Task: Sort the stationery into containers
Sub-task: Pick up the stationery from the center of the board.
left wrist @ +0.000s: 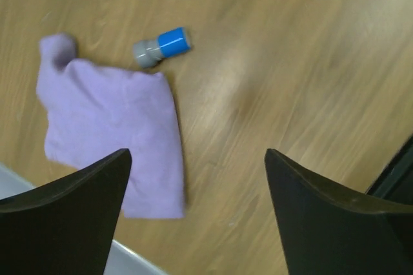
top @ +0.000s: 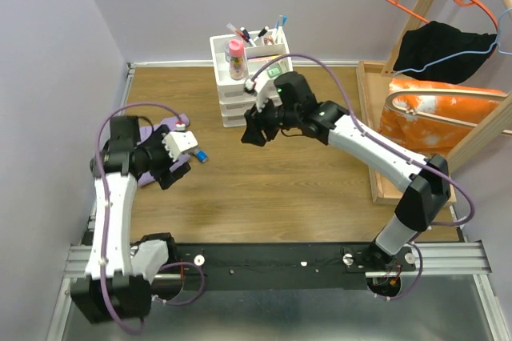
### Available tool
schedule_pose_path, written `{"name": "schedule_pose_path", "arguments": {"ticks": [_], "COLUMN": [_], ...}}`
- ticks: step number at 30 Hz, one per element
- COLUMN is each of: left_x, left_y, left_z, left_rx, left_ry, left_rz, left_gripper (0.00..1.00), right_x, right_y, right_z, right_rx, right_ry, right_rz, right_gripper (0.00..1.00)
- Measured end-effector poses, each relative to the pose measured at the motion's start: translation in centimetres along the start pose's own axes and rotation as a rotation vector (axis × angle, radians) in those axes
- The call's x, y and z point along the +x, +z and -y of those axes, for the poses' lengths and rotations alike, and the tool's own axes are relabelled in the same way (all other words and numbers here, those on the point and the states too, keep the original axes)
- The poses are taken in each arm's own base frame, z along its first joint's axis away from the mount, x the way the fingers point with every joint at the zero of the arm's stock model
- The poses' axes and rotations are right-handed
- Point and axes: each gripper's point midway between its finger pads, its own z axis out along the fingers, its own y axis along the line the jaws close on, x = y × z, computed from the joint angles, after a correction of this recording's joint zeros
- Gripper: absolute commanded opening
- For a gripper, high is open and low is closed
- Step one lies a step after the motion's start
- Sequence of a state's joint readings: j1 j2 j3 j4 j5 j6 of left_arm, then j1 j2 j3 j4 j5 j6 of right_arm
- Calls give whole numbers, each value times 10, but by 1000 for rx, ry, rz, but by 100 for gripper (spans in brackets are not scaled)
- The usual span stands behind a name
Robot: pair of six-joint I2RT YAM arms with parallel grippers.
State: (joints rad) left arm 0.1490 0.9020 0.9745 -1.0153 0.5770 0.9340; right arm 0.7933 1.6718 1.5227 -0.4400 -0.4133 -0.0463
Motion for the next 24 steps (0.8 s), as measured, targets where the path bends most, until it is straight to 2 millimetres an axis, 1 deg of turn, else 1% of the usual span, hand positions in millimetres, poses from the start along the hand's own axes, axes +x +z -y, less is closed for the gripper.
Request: {"name": "schedule_pose_path", "arguments": {"ticks": [1, 3, 4, 7, 8, 10, 11, 13, 16, 19, 21, 24], "left_x": [-2, 0, 0, 6, 8, 12, 13, 18, 25, 29, 29, 29], "left_y": [5, 18, 23, 46, 54, 67, 70, 81, 101, 116, 130, 144], "left_z": [0, -4, -7, -14, -15, -17, -18, -20, -26, -32, -42, -51], "left_rx": [84, 214, 250, 370, 406, 464, 484, 539, 612, 648, 659, 651], "left_ry": [103, 240, 272, 425, 468, 545, 566, 620, 687, 712, 724, 746], "left_rz": [-29, -72, -82, -124, -131, -135, -134, -128, -110, -97, -86, -76], "left_gripper": [87, 84, 82, 76, 70, 64, 62, 61, 59, 55, 55, 55], "right_x": [-5, -12, -13, -9, -8, -6, -8, -10, -14, -15, -13, -10], "right_y": [-6, -18, -27, -44, -47, -53, -58, -64, -72, -75, -75, -74], "right_z": [4, 9, 11, 10, 9, 9, 9, 9, 9, 10, 11, 15], "right_rx": [7, 16, 24, 35, 37, 43, 48, 54, 67, 72, 80, 94], "right_ry": [15, 38, 49, 69, 72, 73, 71, 60, 42, 34, 31, 32], "right_rz": [16, 56, 71, 88, 90, 96, 102, 112, 126, 128, 122, 111], "right_gripper": [62, 63, 64, 64, 65, 65, 65, 66, 66, 66, 66, 66]}}
